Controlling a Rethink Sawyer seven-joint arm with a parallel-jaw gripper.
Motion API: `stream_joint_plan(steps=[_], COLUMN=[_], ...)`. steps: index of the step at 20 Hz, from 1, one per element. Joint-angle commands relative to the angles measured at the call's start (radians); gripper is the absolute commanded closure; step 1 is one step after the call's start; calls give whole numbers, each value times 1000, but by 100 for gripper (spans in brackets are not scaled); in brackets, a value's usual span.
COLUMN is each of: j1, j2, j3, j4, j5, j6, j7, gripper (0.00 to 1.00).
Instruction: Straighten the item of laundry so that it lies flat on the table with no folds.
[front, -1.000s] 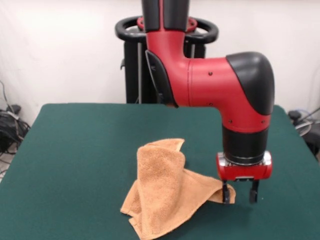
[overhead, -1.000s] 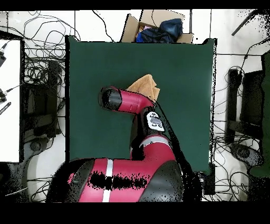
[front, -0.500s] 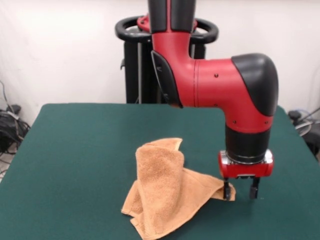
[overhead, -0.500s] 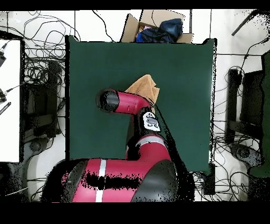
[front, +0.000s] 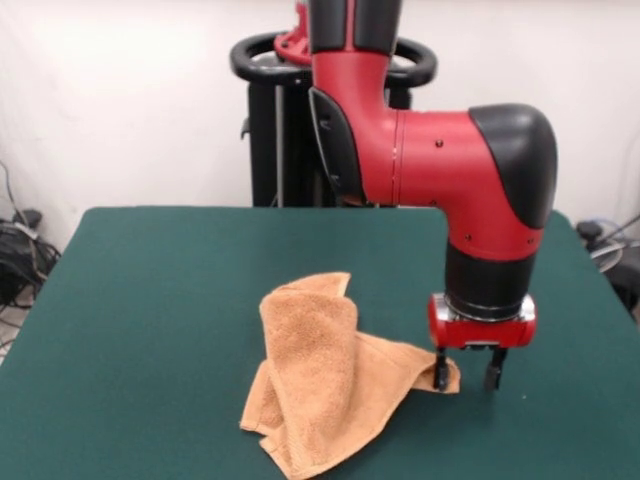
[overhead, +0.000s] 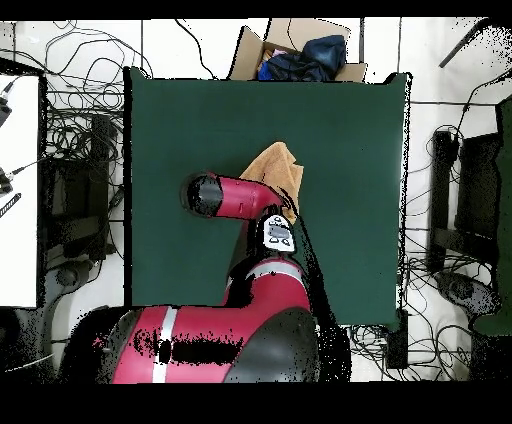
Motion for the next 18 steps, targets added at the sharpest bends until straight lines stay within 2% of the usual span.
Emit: stream_joint_plan(steps=[1, 10, 18], j1=[25, 44, 37], j2=[25, 42, 57], j3=[-82, -120, -107], j4=[8, -19, -17], j5=[31, 33, 41], j6=[154, 178, 144], j7=[226, 228, 224], gripper=[0, 0, 0])
